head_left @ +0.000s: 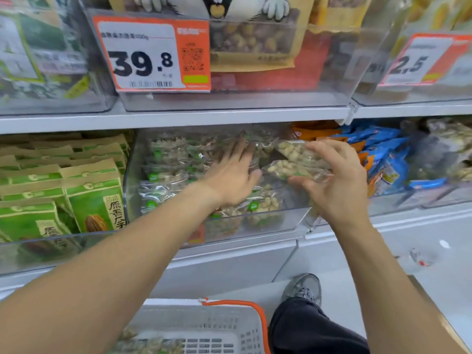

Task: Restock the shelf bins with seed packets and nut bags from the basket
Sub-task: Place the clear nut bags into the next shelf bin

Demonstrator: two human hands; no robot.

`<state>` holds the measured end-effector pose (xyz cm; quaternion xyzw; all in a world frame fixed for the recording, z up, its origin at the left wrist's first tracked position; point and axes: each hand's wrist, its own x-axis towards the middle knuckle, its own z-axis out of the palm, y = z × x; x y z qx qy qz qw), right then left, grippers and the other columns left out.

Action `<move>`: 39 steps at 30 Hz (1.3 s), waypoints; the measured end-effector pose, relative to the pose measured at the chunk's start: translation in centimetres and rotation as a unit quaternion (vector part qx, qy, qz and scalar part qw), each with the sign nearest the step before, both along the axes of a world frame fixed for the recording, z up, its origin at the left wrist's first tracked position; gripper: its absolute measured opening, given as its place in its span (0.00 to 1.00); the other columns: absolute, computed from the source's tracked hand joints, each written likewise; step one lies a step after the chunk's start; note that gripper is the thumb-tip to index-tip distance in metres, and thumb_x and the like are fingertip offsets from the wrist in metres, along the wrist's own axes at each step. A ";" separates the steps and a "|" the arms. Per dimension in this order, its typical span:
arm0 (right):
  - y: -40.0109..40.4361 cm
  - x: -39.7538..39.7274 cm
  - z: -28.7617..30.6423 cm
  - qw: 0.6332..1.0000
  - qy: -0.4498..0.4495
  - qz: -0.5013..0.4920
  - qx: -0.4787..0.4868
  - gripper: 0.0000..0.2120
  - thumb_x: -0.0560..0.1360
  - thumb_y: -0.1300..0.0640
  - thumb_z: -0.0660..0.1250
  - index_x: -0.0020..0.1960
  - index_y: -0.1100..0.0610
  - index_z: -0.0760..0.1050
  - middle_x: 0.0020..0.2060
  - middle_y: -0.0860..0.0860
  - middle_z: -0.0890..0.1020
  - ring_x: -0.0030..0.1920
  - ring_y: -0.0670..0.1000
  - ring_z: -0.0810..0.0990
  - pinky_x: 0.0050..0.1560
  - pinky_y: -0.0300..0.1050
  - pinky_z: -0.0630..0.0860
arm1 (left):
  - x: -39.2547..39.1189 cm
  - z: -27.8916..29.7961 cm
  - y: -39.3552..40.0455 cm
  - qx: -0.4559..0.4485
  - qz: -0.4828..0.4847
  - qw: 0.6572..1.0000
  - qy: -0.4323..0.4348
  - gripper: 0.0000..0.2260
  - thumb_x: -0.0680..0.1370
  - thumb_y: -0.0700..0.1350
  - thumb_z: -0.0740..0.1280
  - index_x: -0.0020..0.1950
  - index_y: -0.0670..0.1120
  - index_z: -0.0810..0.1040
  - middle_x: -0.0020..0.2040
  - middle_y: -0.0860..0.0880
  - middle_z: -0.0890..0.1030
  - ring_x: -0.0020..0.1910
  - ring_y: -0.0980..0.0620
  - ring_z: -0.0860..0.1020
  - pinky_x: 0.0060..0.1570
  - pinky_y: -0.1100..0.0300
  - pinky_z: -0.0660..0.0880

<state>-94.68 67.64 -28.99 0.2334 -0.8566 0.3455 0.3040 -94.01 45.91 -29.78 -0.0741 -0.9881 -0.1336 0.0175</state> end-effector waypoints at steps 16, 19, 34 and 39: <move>-4.9 -4.2 2.1 0.970 0.017 -0.033 0.240 0.24 0.62 0.58 0.79 0.58 0.53 0.81 0.53 0.54 0.83 0.58 0.61 0.76 0.49 0.53 0.78 | 0.8 0.2 -1.2 -0.082 -0.010 0.994 -0.077 0.27 0.84 0.58 0.47 0.80 0.53 0.43 0.81 0.53 0.51 0.80 0.48 0.51 0.72 0.33 0.34; -5.2 -5.1 1.6 0.943 -0.018 -0.021 0.331 0.23 0.65 0.59 0.76 0.59 0.48 0.80 0.54 0.52 0.84 0.57 0.60 0.78 0.48 0.51 0.77 | 0.7 -0.2 -1.4 -0.077 -0.004 0.993 -0.087 0.28 0.83 0.59 0.46 0.80 0.52 0.41 0.81 0.52 0.49 0.80 0.47 0.49 0.72 0.32 0.35; -8.8 -9.4 4.3 0.810 -0.277 -0.041 0.515 0.31 0.64 0.46 0.81 0.64 0.51 0.77 0.56 0.50 0.81 0.57 0.56 0.78 0.58 0.48 0.76 | 0.6 -0.8 -1.1 -0.060 0.011 0.995 -0.075 0.28 0.84 0.59 0.47 0.81 0.52 0.42 0.81 0.53 0.50 0.80 0.46 0.50 0.72 0.32 0.36; -9.6 -10.0 2.4 0.802 -0.200 -0.074 0.558 0.13 0.67 0.52 0.76 0.51 0.45 0.80 0.48 0.48 0.78 0.61 0.56 0.74 0.63 0.52 0.69 | 0.4 -1.0 -1.1 -0.062 0.012 0.996 -0.067 0.28 0.84 0.59 0.47 0.80 0.52 0.42 0.81 0.53 0.51 0.80 0.46 0.51 0.72 0.31 0.37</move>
